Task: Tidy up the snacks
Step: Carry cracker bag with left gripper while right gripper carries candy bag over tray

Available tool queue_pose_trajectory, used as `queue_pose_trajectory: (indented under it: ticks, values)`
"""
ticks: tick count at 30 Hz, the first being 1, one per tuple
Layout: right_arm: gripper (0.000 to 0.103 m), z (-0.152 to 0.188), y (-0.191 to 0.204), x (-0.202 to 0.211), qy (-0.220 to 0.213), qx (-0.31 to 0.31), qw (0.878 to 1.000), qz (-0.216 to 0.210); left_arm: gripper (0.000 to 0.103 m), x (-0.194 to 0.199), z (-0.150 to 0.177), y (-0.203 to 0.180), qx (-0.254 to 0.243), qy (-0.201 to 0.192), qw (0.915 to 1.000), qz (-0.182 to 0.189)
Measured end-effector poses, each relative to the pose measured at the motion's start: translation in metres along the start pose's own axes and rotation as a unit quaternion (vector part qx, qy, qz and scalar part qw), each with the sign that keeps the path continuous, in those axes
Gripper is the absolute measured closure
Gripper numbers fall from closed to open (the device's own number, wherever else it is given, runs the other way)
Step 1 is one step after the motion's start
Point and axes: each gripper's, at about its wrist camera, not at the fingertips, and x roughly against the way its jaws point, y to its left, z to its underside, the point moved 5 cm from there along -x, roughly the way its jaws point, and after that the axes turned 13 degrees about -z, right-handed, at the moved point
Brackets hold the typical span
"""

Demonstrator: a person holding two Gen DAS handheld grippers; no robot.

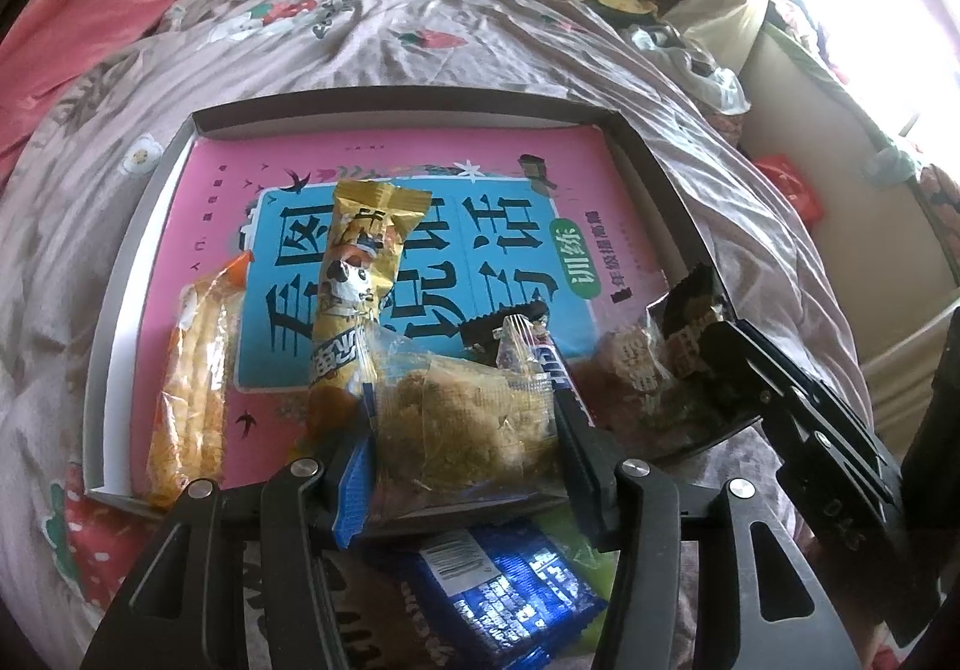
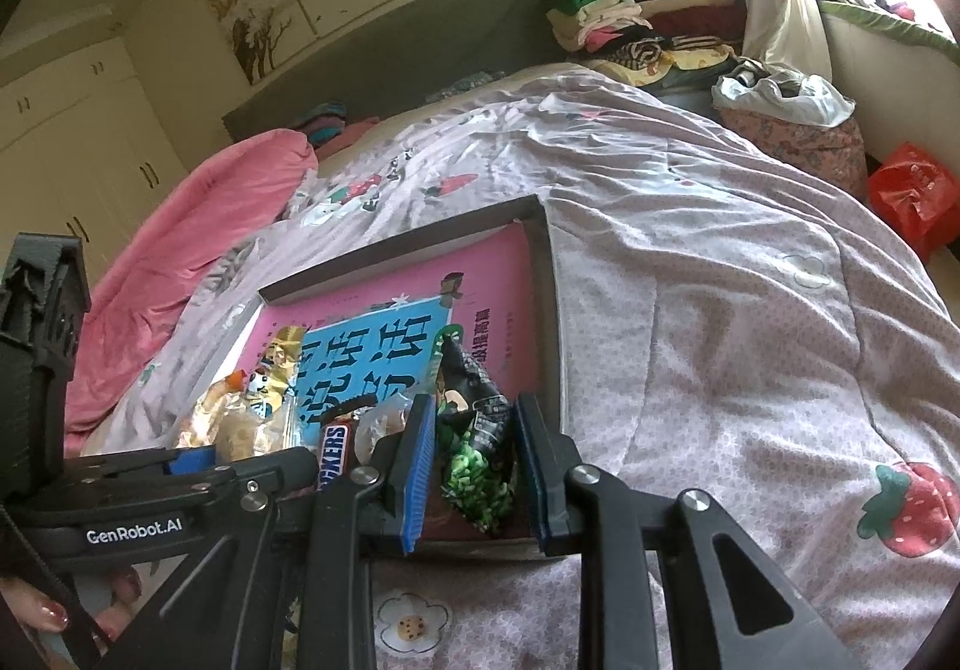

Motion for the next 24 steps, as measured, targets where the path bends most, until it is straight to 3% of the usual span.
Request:
queue_pose_trajectory:
  ticks: [24]
  values:
    - [0.073,0.0015,0.0056,0.0017,0.001,-0.008,1.000,-0.020,0.045,0.0020,-0.0004,0.0051,0.011,-0.003,0.9999,0.007]
